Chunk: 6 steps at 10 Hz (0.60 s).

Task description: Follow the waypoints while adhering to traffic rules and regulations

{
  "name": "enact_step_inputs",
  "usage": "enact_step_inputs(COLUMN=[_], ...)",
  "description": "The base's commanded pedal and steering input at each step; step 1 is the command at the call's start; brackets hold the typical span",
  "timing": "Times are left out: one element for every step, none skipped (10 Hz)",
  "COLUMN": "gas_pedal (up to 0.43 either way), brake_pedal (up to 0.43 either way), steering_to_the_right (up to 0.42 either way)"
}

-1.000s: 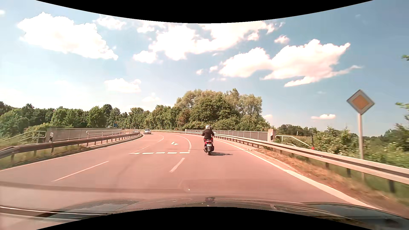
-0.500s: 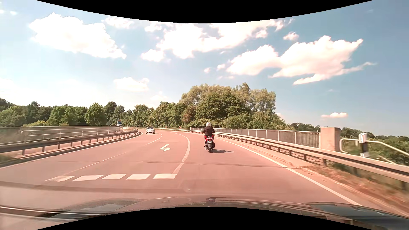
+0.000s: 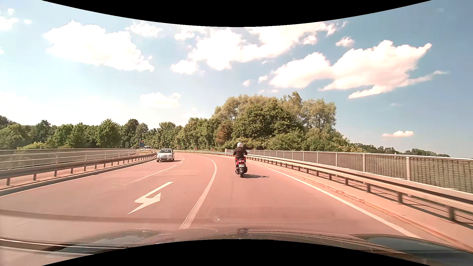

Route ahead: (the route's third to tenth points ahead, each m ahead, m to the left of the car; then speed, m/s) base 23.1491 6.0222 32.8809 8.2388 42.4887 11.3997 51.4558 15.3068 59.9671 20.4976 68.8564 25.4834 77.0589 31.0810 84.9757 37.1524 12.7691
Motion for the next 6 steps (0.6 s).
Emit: enact_step_inputs(gas_pedal=[0.189,0.189,0.189,0.189,0.189,0.189], brake_pedal=[0.012,0.012,0.012,0.006,0.012,0.006], steering_to_the_right=[-0.031,-0.032,-0.034,-0.035,-0.033,-0.032])
